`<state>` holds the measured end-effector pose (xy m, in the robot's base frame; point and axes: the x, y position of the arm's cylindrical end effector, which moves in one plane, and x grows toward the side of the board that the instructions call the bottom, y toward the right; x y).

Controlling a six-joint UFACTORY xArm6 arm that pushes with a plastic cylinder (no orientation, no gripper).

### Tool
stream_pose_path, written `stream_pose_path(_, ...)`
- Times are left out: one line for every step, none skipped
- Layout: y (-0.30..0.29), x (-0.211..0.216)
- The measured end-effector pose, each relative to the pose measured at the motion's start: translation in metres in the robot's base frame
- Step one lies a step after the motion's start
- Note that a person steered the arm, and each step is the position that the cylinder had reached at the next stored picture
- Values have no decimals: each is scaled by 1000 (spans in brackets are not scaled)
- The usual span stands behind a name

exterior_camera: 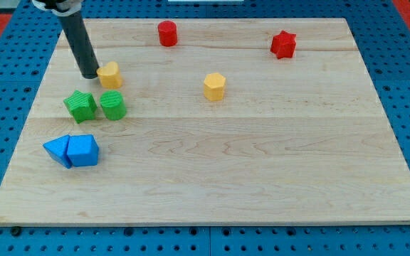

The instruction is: Push red star to the red circle

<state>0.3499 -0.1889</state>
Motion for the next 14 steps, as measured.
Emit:
stream_pose_path(62, 0)
stream_pose_path(130, 15)
stream_pose_path(131, -16)
stream_pose_path(199, -35)
stream_pose_path(310, -30)
stream_pose_path(393, -42)
stream_pose_path(432, -56)
stream_pose_path(391, -74)
stream_pose_path(339, -85)
stream_pose_path(310, -84)
stream_pose_path(310, -68)
stream_pose_path(300, -68)
stream_pose_path(268, -77)
stream_pose_path(231, -90)
